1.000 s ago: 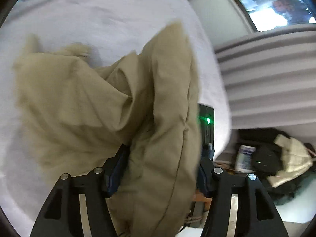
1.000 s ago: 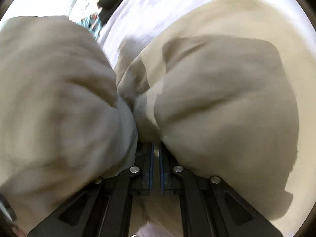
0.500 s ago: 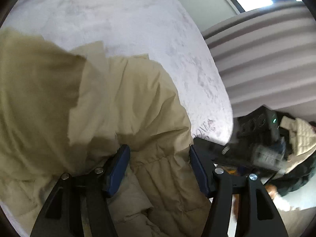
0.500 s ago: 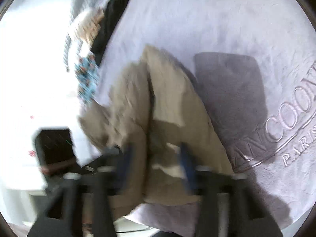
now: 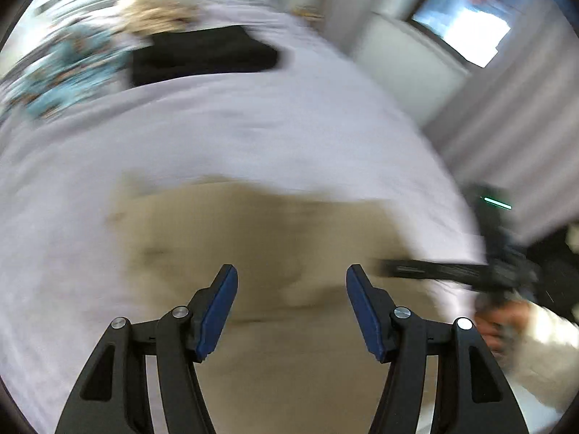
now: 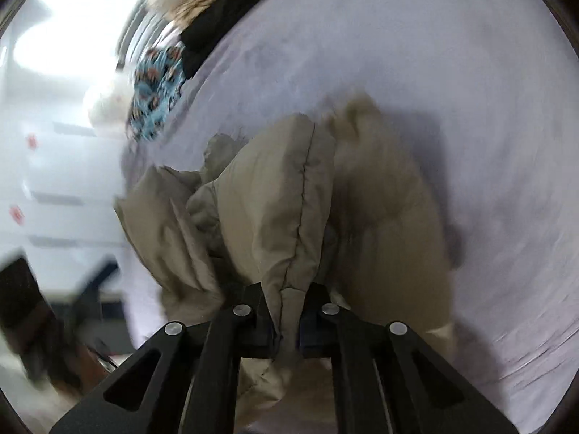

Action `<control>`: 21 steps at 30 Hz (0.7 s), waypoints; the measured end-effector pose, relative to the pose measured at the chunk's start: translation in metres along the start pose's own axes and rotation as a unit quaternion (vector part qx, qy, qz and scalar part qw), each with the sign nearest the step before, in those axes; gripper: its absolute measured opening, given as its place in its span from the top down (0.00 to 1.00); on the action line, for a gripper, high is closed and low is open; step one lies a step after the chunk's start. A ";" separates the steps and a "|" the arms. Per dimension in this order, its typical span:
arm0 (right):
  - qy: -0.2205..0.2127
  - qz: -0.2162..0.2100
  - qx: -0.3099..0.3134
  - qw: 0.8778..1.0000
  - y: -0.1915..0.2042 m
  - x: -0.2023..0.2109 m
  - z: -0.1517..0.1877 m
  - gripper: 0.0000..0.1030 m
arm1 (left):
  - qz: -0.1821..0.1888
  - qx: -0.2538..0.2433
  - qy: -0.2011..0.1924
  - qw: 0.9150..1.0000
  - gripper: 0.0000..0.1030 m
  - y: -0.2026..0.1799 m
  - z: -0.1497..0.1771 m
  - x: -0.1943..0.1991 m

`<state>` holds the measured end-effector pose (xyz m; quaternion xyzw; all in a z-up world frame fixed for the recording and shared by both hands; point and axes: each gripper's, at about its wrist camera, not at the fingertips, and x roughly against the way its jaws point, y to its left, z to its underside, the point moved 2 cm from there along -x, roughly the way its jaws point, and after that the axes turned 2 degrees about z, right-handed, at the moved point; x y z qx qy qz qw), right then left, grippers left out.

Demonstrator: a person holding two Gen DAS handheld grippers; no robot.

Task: Fold large clothes

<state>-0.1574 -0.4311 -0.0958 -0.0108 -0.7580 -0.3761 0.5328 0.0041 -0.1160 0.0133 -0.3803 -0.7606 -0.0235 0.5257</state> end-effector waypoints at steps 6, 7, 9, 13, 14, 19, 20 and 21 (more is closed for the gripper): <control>-0.013 0.113 0.115 0.987 -0.002 -0.004 -0.016 0.92 | -0.042 0.096 0.033 0.994 0.38 0.063 -0.015 -0.085; -0.001 0.124 0.115 0.986 -0.015 -0.012 -0.019 0.92 | -0.042 0.095 0.033 0.994 0.38 0.059 -0.019 -0.094; 0.019 0.124 0.084 0.989 -0.036 -0.019 -0.029 0.91 | -0.048 0.083 0.029 0.995 0.38 0.042 -0.025 -0.110; -0.028 0.102 0.049 0.993 -0.036 0.037 -0.030 0.75 | -0.047 0.061 0.037 0.996 0.38 0.022 -0.031 -0.125; -0.038 0.080 0.052 0.995 -0.028 0.055 -0.028 0.60 | -0.050 0.055 0.038 0.997 0.38 0.026 -0.027 -0.125; 0.026 -0.089 0.090 0.992 0.036 0.085 -0.023 0.29 | -0.051 0.056 0.044 0.996 0.38 0.037 -0.018 -0.123; 0.056 -0.082 0.101 0.990 0.045 0.074 -0.020 0.29 | -0.054 0.055 0.045 0.996 0.38 0.038 -0.016 -0.120; 0.096 -0.050 0.112 0.988 0.051 0.057 -0.014 0.29 | -0.058 0.054 0.046 0.996 0.38 0.037 -0.017 -0.121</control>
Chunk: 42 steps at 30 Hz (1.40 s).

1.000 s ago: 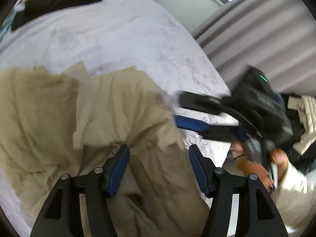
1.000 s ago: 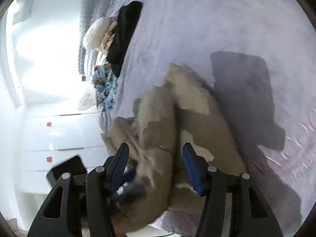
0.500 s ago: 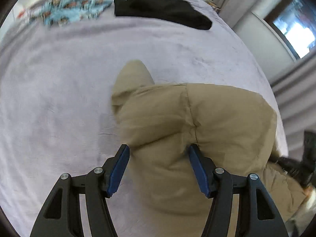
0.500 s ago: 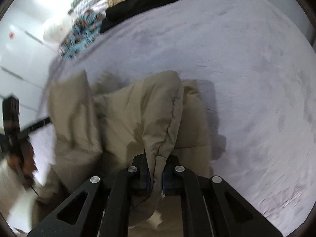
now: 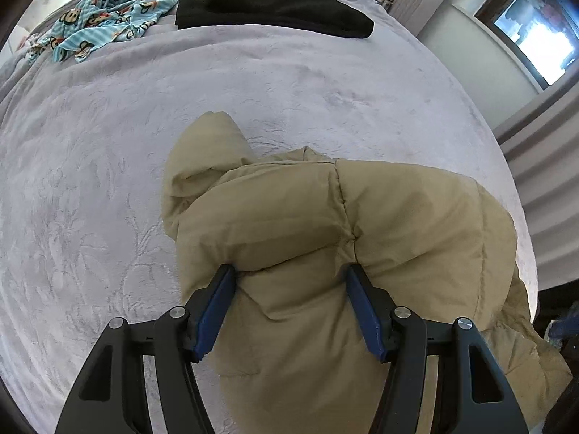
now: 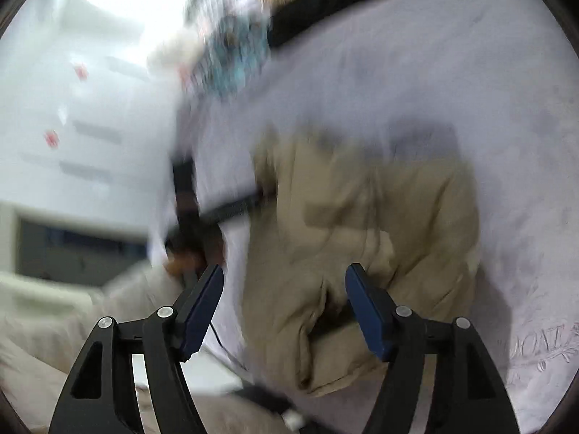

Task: Fold large clothes

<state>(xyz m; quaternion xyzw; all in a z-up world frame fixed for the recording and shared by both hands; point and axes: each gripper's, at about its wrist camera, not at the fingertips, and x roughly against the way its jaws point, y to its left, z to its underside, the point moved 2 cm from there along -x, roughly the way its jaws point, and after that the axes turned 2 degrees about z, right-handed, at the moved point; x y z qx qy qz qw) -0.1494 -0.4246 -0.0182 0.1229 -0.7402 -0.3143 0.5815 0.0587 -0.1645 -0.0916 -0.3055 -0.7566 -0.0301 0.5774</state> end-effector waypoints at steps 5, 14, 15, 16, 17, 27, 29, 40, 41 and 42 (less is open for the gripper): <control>0.069 0.081 0.015 0.994 -0.008 -0.051 0.033 0.89 | -0.003 -0.019 -0.006 1.000 0.38 -0.019 -0.001 0.010; 0.005 0.203 0.015 0.979 -0.090 -0.058 0.103 0.97 | -0.008 -0.082 -0.012 0.997 0.38 -0.101 -0.010 -0.029; -0.003 0.205 0.014 0.979 -0.095 -0.059 0.105 0.97 | -0.017 -0.088 -0.011 0.996 0.38 -0.110 -0.012 -0.037; -0.013 0.210 0.017 0.977 -0.100 -0.061 0.108 0.97 | -0.021 -0.089 -0.008 0.996 0.38 -0.115 -0.013 -0.044; -0.020 0.219 0.023 0.975 -0.103 -0.063 0.109 0.98 | -0.023 -0.088 -0.006 0.996 0.38 -0.118 -0.015 -0.049; -0.139 0.122 -0.140 0.973 -0.122 0.023 0.106 0.35 | -0.030 -0.090 -0.015 0.995 0.37 -0.112 -0.007 -0.053; -0.175 0.098 -0.177 0.964 -0.143 0.034 0.089 0.35 | -0.033 -0.091 -0.016 0.995 0.37 -0.113 -0.007 -0.052; -0.139 0.178 -0.230 0.947 -0.179 -0.011 0.019 0.88 | -0.058 -0.101 -0.020 0.993 0.37 -0.118 -0.003 -0.054; -0.160 0.177 -0.220 0.946 -0.172 0.005 0.020 0.88 | -0.061 -0.103 -0.022 0.993 0.37 -0.119 -0.002 -0.054; -0.182 0.159 -0.207 0.948 -0.164 0.022 0.019 0.88 | -0.062 -0.103 -0.022 0.992 0.37 -0.119 -0.002 -0.055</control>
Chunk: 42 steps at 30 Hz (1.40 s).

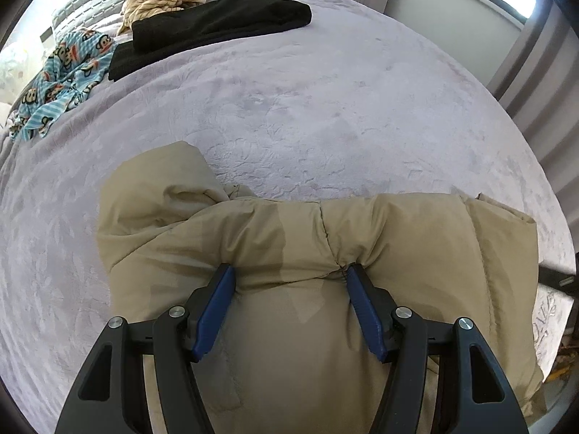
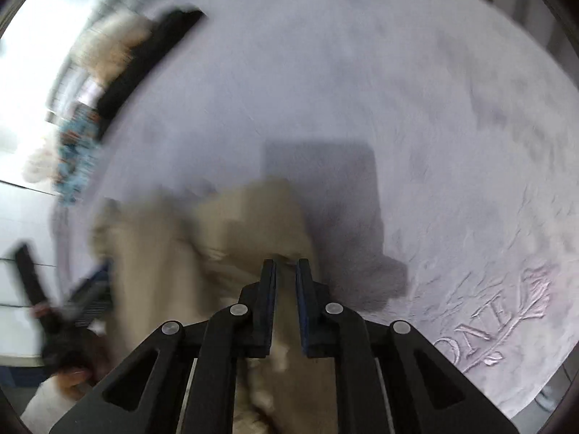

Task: Fold large clothes

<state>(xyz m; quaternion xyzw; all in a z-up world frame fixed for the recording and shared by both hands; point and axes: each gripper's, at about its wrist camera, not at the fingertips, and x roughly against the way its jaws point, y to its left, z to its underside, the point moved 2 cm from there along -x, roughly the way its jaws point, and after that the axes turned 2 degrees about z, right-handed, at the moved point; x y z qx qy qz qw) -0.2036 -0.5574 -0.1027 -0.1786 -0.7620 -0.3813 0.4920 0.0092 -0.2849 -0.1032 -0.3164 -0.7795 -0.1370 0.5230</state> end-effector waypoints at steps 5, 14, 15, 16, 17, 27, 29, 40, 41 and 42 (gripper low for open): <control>0.011 -0.091 0.053 0.994 0.050 0.012 0.008 0.88 | -0.004 -0.003 0.002 1.000 0.36 0.000 0.000 0.000; 0.088 -0.037 0.066 0.993 0.048 -0.053 0.036 0.89 | -0.025 0.008 0.029 0.999 0.36 0.017 0.006 0.030; 0.089 -0.037 0.068 0.993 0.042 -0.049 0.036 0.89 | -0.026 0.011 0.030 0.999 0.36 0.019 0.008 0.035; 0.092 -0.037 0.069 0.993 0.042 -0.049 0.035 0.89 | -0.028 0.015 0.032 0.999 0.36 0.021 0.010 0.041; 0.093 -0.036 0.071 0.993 0.044 -0.049 0.039 0.88 | -0.028 0.018 0.035 0.999 0.36 0.023 0.012 0.047; 0.099 -0.028 0.075 0.992 0.065 -0.049 0.042 0.88 | -0.041 0.033 0.056 0.997 0.14 0.036 0.035 0.076; 0.101 -0.027 0.077 0.992 0.066 -0.049 0.041 0.88 | -0.048 0.046 0.046 0.997 0.00 0.042 0.039 0.082; 0.070 -0.030 0.081 0.994 0.057 -0.021 0.026 0.35 | -0.034 0.077 0.073 0.994 0.00 0.061 0.056 0.071; 0.060 -0.029 0.078 0.995 0.052 -0.016 0.022 0.20 | -0.032 0.079 0.074 0.994 0.00 0.062 0.056 0.069; 0.050 -0.032 0.075 0.995 0.046 -0.010 0.018 0.20 | -0.029 0.081 0.076 0.993 0.00 0.063 0.057 0.068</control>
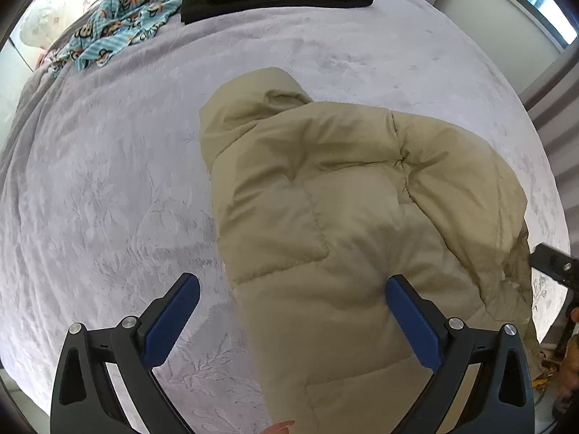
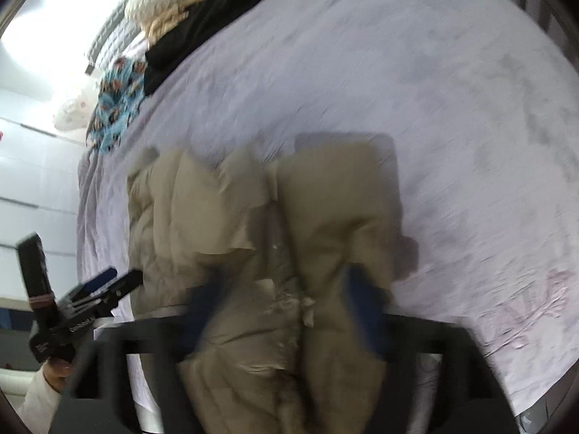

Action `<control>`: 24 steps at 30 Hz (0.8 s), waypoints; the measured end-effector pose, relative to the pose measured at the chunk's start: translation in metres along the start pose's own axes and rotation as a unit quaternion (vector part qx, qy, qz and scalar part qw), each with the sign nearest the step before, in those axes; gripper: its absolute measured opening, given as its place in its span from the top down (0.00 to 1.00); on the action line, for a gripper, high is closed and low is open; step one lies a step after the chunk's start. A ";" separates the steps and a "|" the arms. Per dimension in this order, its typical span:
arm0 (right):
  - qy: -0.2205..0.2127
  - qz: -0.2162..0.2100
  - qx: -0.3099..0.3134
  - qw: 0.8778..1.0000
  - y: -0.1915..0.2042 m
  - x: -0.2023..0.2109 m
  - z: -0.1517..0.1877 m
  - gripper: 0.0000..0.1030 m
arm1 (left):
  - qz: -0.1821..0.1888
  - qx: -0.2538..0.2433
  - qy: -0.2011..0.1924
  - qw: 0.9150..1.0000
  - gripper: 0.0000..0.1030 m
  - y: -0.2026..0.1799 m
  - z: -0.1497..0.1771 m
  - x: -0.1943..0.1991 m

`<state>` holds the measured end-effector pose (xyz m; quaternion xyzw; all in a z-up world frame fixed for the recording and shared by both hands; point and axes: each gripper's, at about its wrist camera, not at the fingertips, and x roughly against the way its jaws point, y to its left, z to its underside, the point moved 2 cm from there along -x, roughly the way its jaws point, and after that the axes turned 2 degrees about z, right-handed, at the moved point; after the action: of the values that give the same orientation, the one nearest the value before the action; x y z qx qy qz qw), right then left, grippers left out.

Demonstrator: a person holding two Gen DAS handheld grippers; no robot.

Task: Fold large clothes
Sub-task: 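Release the rolled jacket from both tools onto the bed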

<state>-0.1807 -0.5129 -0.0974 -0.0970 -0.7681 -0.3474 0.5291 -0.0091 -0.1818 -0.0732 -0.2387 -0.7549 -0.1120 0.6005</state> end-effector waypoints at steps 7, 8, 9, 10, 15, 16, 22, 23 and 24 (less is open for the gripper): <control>0.043 -0.024 -0.006 0.999 -0.032 -0.008 0.003 0.06 | 0.025 0.005 0.008 1.000 0.00 0.007 -0.001 -0.007; 0.043 -0.023 -0.005 0.999 -0.035 -0.011 0.004 0.06 | 0.038 0.008 0.013 0.999 0.00 0.010 -0.001 -0.008; 0.045 -0.024 -0.005 0.999 -0.036 -0.012 0.004 0.06 | 0.059 0.015 0.019 0.998 0.00 0.014 -0.001 -0.009; 0.046 -0.027 -0.008 0.999 -0.038 -0.014 0.005 0.06 | 0.076 0.024 0.024 0.996 0.00 0.018 0.000 -0.010; 0.057 -0.057 -0.022 0.996 -0.043 -0.023 0.004 0.00 | 0.137 0.070 0.041 0.987 0.00 0.041 0.004 -0.020; 0.061 -0.061 -0.019 0.996 -0.042 -0.025 0.004 0.00 | 0.151 0.079 0.044 0.984 0.00 0.047 0.005 -0.022; 0.113 -0.128 0.011 0.985 -0.027 -0.040 0.003 0.00 | 0.285 0.123 0.081 0.947 0.00 0.071 0.011 -0.045; 0.124 -0.120 0.019 0.985 -0.025 -0.046 0.002 0.00 | 0.300 0.127 0.087 0.941 0.00 0.073 0.012 -0.050; 0.136 -0.110 0.024 0.984 -0.025 -0.055 0.001 0.00 | 0.313 0.130 0.095 0.936 0.00 0.074 0.014 -0.057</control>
<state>-0.1714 -0.5188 -0.1565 0.0488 -0.7031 -0.3945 0.5896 0.0252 -0.1250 -0.1400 -0.3711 -0.5898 0.1584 0.6995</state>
